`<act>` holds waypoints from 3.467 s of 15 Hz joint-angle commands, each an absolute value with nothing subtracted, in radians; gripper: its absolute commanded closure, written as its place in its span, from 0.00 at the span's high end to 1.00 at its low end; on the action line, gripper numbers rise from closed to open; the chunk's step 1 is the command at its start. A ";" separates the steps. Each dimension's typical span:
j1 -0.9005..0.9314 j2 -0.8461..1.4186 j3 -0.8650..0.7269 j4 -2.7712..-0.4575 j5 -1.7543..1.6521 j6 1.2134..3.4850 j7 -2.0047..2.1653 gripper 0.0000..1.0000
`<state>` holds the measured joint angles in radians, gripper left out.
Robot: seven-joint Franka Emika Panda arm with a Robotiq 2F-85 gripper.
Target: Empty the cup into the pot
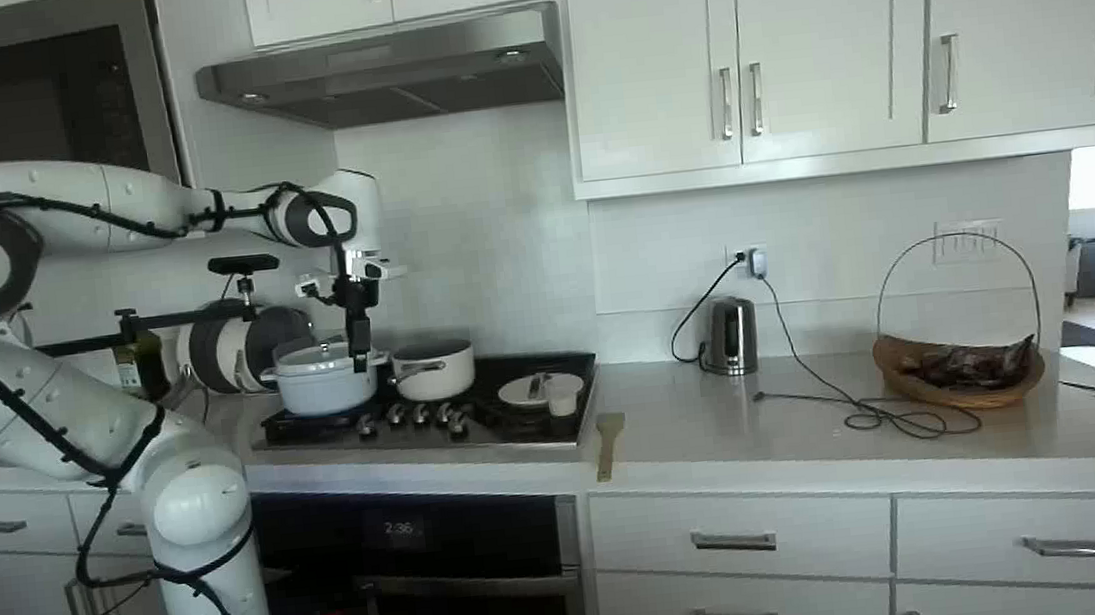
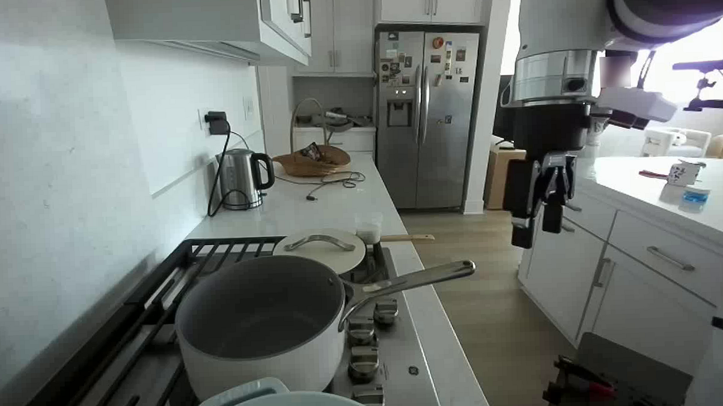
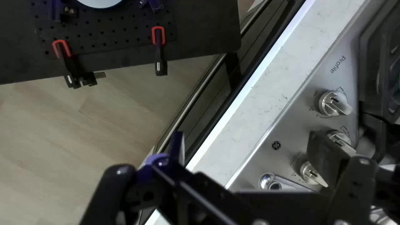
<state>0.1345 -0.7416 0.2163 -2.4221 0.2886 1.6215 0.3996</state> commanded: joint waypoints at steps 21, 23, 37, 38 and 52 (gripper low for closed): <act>0.131 -0.887 0.002 -2.790 0.218 2.254 -0.099 1.00; 0.143 -0.885 -0.050 -2.826 0.230 2.343 -0.155 1.00; 0.320 -0.822 -0.294 -2.790 0.237 2.632 -0.510 1.00; 0.331 -0.821 -0.304 -2.790 0.235 2.665 -0.516 1.00; 0.341 -0.823 -0.326 -2.789 0.200 2.736 -0.475 1.00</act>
